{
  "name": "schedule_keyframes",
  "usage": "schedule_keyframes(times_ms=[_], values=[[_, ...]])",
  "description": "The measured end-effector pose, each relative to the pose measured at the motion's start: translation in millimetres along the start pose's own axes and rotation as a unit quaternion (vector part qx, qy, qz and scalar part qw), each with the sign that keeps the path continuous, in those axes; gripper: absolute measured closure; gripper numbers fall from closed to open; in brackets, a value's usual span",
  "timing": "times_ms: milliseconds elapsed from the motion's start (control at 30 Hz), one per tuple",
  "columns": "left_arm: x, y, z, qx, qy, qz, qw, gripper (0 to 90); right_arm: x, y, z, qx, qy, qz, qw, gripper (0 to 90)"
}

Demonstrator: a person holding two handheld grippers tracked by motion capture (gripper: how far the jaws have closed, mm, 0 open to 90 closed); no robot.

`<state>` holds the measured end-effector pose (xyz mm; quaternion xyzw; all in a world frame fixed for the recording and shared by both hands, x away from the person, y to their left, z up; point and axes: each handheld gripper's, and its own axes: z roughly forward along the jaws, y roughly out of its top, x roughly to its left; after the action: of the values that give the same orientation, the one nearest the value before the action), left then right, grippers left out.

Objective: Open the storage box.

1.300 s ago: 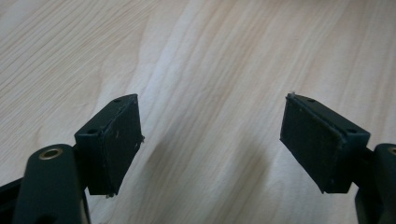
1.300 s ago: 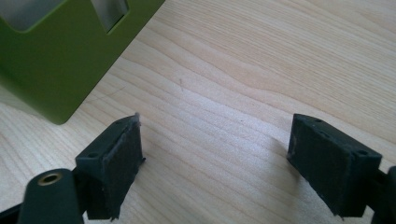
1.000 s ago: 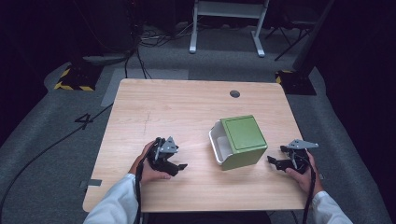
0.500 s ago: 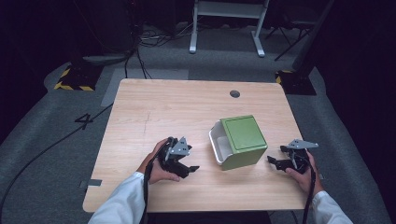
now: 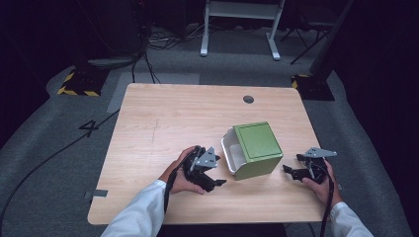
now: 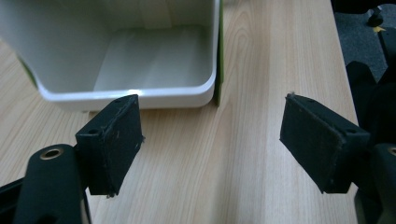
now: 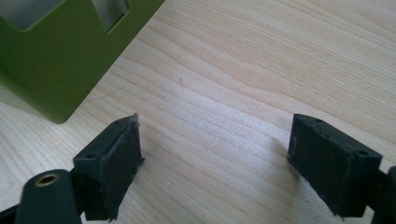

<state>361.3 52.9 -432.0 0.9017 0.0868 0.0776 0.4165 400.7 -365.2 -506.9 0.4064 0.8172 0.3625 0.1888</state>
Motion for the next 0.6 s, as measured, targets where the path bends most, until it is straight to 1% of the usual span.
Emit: schedule_keyframes(times_ms=[167, 200, 300, 333, 400, 500, 567, 600], values=[[-3.0, 9.3, 7.2, -0.008, -0.016, 0.012, 0.9998, 19.4, 0.0, 0.0, 0.0, 0.0, 0.0, 0.0, 1.0, 17.3], [-3.4, 10.2, 8.5, -0.009, -0.016, 0.012, 0.9998, 19.2, 0.0, 0.0, 0.0, 0.0, 0.0, 0.0, 1.0, 17.3], [-4.2, 13.6, 13.2, -0.006, -0.019, 0.017, 0.9996, 18.2, 0.0, 0.0, 0.0, 0.0, 0.0, 0.0, 1.0, 17.3], [-3.9, 14.8, 15.5, -0.009, -0.024, 0.02, 0.9995, 18.0, 0.0, 0.0, 0.0, 0.0, 0.0, 0.0, 1.0, 17.3], [-4.4, 16.3, 18.1, -0.008, -0.025, 0.021, 0.9994, 17.4, 0.0, 0.0, 0.0, 0.0, 0.0, 0.0, 1.0, 17.3], [-3.8, 18.7, 25.2, -0.01, -0.039, 0.024, 0.9989, 16.8, 0.0, 0.0, 0.0, 0.0, 0.0, 0.0, 1.0, 17.3], [-3.6, 19.0, 27.1, -0.009, -0.042, 0.024, 0.9988, 16.7, 0.0, 0.0, 0.0, 0.0, 0.0, 0.0, 1.0, 17.3], [-2.7, 19.6, 31.6, -0.003, -0.045, 0.027, 0.9986, 16.7, 0.0, 0.0, 0.0, 0.0, 0.0, 0.0, 1.0, 17.3]])
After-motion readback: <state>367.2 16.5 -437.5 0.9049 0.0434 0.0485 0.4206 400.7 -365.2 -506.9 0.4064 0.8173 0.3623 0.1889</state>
